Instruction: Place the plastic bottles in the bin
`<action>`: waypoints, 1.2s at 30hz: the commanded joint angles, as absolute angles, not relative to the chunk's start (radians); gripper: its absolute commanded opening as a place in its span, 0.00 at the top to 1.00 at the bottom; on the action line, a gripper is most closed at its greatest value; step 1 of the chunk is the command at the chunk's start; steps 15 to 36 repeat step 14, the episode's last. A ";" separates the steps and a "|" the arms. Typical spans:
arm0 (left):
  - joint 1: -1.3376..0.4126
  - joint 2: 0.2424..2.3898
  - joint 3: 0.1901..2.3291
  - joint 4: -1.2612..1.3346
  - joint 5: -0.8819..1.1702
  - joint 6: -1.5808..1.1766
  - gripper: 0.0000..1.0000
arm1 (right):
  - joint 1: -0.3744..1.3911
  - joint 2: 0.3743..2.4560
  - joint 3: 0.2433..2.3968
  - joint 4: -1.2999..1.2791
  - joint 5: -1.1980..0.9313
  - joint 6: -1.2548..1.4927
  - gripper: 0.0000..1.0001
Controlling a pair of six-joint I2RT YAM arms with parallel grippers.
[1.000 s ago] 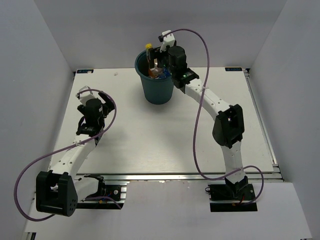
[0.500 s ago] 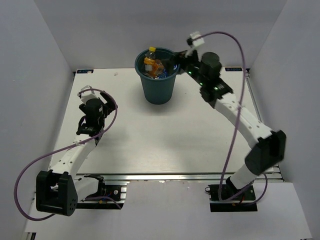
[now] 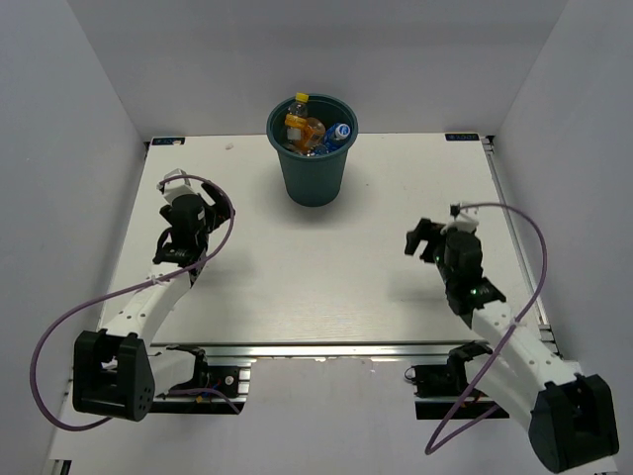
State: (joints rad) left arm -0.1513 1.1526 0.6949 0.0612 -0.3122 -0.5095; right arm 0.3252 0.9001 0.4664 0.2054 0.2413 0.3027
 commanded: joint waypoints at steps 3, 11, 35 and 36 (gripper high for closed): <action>-0.144 1.155 0.726 0.049 -0.284 -0.508 0.02 | 0.325 0.750 0.348 0.279 0.393 0.419 0.11; -0.143 1.120 0.710 0.049 -0.301 -0.503 0.02 | 0.325 0.709 0.357 0.264 0.419 0.351 0.10; -0.143 1.112 0.707 0.049 -0.308 -0.503 0.02 | 0.325 0.710 0.356 0.275 0.414 0.354 0.11; -0.143 1.112 0.707 0.049 -0.308 -0.503 0.02 | 0.325 0.710 0.356 0.275 0.414 0.354 0.11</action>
